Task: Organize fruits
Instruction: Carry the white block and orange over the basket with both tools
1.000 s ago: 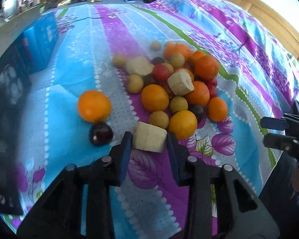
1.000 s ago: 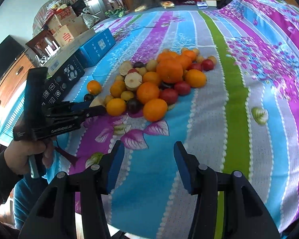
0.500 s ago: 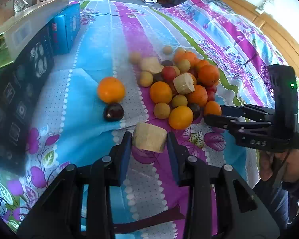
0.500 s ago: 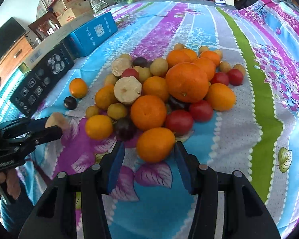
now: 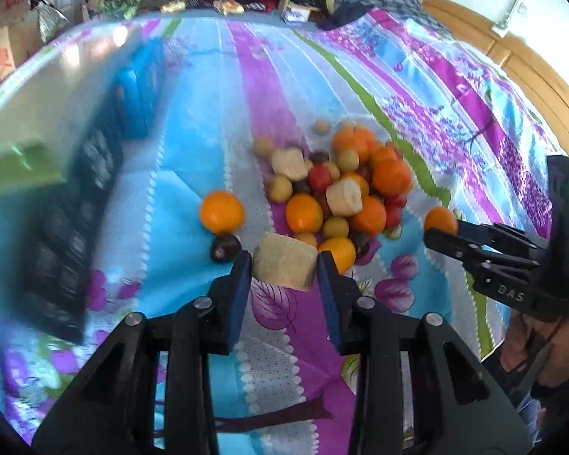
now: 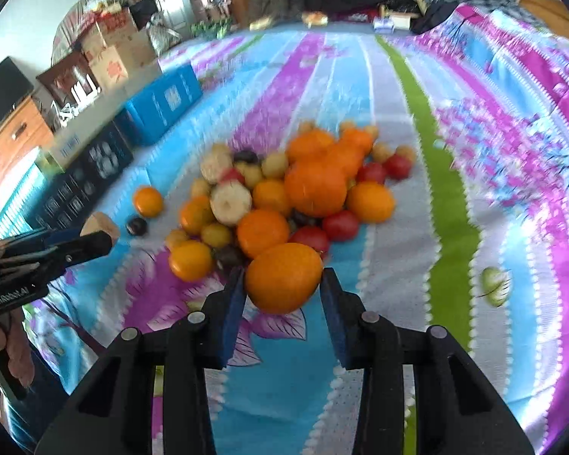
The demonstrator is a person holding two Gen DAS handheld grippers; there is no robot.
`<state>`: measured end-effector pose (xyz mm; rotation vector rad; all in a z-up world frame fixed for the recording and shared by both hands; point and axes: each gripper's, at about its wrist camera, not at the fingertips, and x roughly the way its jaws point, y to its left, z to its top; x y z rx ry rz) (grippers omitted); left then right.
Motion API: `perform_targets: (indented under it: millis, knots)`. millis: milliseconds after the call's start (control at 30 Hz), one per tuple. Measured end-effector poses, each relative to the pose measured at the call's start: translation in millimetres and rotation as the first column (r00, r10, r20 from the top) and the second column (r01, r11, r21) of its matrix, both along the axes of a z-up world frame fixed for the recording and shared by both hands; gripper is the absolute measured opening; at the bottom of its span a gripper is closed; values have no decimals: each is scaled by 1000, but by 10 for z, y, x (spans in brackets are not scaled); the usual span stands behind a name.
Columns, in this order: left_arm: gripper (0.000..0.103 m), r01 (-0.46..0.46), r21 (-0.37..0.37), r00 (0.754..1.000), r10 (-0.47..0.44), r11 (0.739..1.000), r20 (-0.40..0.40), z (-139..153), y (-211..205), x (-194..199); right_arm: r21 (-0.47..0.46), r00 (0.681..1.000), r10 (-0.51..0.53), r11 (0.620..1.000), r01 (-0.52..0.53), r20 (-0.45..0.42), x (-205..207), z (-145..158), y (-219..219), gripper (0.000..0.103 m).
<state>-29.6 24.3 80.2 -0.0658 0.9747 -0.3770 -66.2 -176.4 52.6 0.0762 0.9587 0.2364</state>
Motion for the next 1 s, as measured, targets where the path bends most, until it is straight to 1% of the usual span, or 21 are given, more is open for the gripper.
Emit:
perform_targets:
  millis: [100,167,200,367,500,633,767,800,1000]
  knots:
    - [36,-47,8,998,46,999,44,255,107,-35,-6,999,6,1000,-6,41,-8,297,101,43]
    - [36,-99,15,993,98,995,69,419,228,-45,-8,997,24,1000,-24,67,10,491,204,43]
    - [36,-123,5,989,122,992,86,516,299,-53,-10,996,37,999,-36,81,26,595,274,43]
    - [36,-234,-13,960,233,972,158,901,690,-145,-3,983,97,995,-98,154,123,1038,638,43]
    - [36,-311,-14,930,307,950,203,1121,1009,-261,6,966,156,987,-161,204,229,1364,1031,43]
    - [36,-394,-23,893,389,919,228,1267,1381,-395,9,941,238,969,-248,241,266,1615,1517,43]
    - [36,-481,-35,845,474,876,249,1378,1760,-562,10,905,334,937,-349,264,244,1807,2089,43]
    - [36,-506,-40,829,499,862,254,1404,1869,-613,13,897,353,929,-369,266,242,1837,2202,43]
    - [36,-603,-64,758,596,795,267,1470,2341,-839,7,844,473,871,-490,254,163,1957,3011,43]
